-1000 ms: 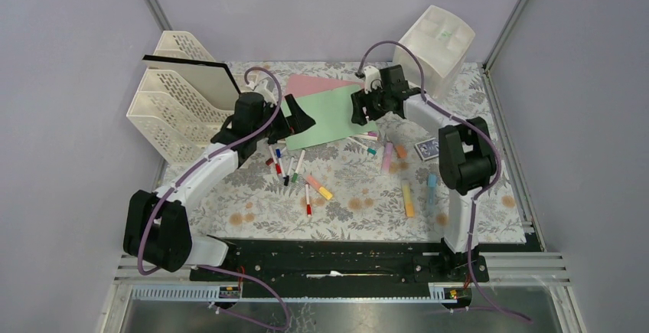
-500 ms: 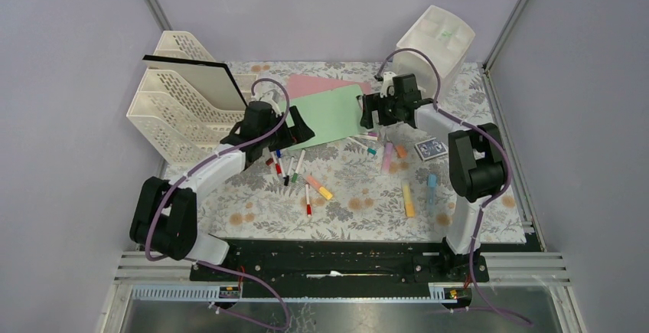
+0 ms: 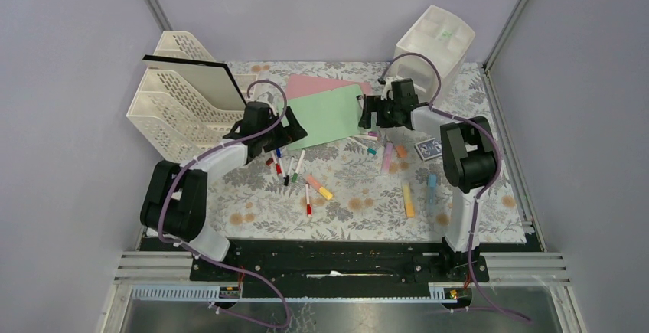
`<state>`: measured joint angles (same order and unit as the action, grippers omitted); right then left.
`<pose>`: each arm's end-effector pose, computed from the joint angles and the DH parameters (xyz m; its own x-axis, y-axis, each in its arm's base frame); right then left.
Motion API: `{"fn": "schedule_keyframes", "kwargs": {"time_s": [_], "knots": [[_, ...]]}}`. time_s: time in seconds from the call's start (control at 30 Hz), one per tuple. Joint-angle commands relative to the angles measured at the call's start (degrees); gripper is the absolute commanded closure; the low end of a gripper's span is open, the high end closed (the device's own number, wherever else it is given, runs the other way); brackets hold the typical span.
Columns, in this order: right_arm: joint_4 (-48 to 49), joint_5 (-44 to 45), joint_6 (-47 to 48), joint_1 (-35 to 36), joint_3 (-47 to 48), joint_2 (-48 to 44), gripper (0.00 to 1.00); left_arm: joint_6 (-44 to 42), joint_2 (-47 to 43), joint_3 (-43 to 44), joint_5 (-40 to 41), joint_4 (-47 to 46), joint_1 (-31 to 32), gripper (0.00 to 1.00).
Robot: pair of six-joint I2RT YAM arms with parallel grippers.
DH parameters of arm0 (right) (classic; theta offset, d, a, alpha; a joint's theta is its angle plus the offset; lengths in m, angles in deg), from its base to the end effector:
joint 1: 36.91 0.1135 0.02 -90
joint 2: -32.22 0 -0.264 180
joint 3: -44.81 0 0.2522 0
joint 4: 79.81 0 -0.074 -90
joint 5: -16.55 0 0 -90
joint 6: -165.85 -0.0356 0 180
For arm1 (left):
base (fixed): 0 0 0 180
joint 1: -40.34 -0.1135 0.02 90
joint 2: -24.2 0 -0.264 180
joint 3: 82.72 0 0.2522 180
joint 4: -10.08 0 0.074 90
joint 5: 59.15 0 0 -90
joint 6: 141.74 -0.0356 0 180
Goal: Organize the desk
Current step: Pick up the folder from the center of the board.
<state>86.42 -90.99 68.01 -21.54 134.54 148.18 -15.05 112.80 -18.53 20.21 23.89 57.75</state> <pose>0.4257 0.1282 0.1700 -0.6788 -0.0517 -0.7325 -0.3863 0.8734 0.2964 0.3118 -0.1047 0.2058 -0.7318 -0.3859 -0.5617 -0.0059 0.8278 -0.5610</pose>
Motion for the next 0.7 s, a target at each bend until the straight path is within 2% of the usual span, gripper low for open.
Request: {"fn": "schedule_keyframes", "kwargs": {"time_s": [0.0,0.27,0.43,0.67], "knots": [[2.2,-1.58,-2.53,0.0,2.17,2.18,0.0,-0.13,1.77,1.24,0.64,-2.83,-0.88,0.01],[2.72,-3.36,-3.73,-0.02,2.01,3.42,0.02,-0.21,5.62,3.16,0.52,-1.19,-1.59,0.02],[3.04,-5.14,-5.0,0.0,1.94,3.83,0.04,-0.58,8.41,5.21,0.57,2.42,-1.59,0.09],[3.78,-6.45,-6.68,0.0,1.28,3.15,0.08,-0.08,10.96,6.47,-0.31,4.42,-1.66,0.13]]}}
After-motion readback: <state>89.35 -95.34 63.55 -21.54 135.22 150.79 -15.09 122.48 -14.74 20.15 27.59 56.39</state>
